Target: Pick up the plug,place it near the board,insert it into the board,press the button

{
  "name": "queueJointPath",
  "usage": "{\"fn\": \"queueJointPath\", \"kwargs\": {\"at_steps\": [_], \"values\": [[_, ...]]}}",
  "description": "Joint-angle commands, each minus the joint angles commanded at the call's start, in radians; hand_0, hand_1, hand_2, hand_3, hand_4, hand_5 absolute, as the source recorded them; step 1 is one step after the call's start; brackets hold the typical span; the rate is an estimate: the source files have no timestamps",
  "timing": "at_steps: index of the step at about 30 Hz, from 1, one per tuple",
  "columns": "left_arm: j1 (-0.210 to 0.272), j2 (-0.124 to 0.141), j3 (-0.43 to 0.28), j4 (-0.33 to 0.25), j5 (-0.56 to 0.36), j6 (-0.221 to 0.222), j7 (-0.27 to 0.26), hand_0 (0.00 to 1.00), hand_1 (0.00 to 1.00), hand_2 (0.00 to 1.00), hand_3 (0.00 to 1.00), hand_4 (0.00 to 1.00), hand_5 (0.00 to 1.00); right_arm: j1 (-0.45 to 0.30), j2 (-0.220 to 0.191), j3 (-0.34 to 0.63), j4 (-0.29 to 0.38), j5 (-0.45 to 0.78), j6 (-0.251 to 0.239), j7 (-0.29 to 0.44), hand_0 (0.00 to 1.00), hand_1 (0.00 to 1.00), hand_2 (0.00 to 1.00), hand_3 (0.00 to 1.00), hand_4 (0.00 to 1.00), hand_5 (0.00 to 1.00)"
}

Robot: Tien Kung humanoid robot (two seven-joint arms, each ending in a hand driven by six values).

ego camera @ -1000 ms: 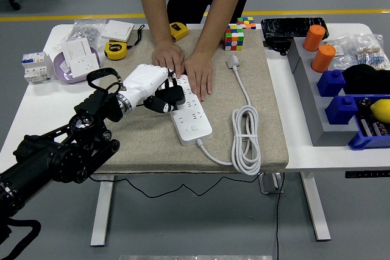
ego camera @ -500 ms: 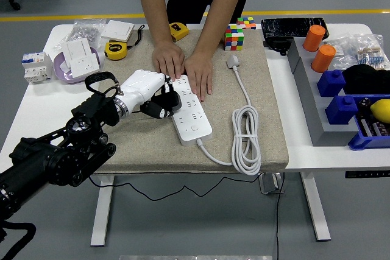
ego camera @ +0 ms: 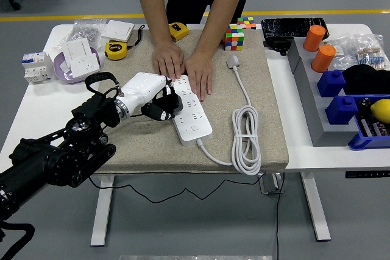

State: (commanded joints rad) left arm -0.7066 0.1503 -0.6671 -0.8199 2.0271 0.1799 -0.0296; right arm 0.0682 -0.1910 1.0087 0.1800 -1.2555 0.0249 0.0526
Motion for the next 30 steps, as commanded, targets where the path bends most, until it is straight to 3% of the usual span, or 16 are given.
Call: {"fn": "queueJointPath", "kwargs": {"at_steps": [19,20,25,26,30], "values": [[-0.015,0.011,0.024,0.006,0.006,-0.010,0.001,0.345,0.247,0.239,0.359,0.512,0.099,0.005,0.001,0.005,0.000,0.001,-0.001,0.000,0.951,0.901,0.861,0.880,0.998,0.984],[-0.016,0.012,0.024,0.005,0.007,-0.011,0.001,0.365,0.299,0.289,0.378,0.515,0.104,0.005,0.001,0.006,0.000,0.000,-0.001,0.000,0.951,0.901,0.861,0.880,0.998,0.983],[-0.018,0.012,0.025,0.000,0.016,-0.032,0.003,0.365,0.299,0.289,0.378,0.515,0.104,0.003,0.000,0.016,0.000,-0.007,0.001,-0.004,0.951,0.901,0.861,0.880,0.998,0.983],[-0.018,0.013,0.025,0.000,0.017,-0.038,0.003,0.469,0.538,0.525,0.537,0.687,0.144,0.003,0.000,0.016,0.000,-0.007,0.001,-0.004,0.953,0.900,0.861,0.882,0.998,0.982],[-0.018,0.013,0.028,0.000,0.013,-0.065,0.006,0.469,0.538,0.525,0.537,0.687,0.144,0.003,0.000,0.013,0.000,-0.003,0.001,-0.003,0.953,0.900,0.861,0.882,0.998,0.982]]}}
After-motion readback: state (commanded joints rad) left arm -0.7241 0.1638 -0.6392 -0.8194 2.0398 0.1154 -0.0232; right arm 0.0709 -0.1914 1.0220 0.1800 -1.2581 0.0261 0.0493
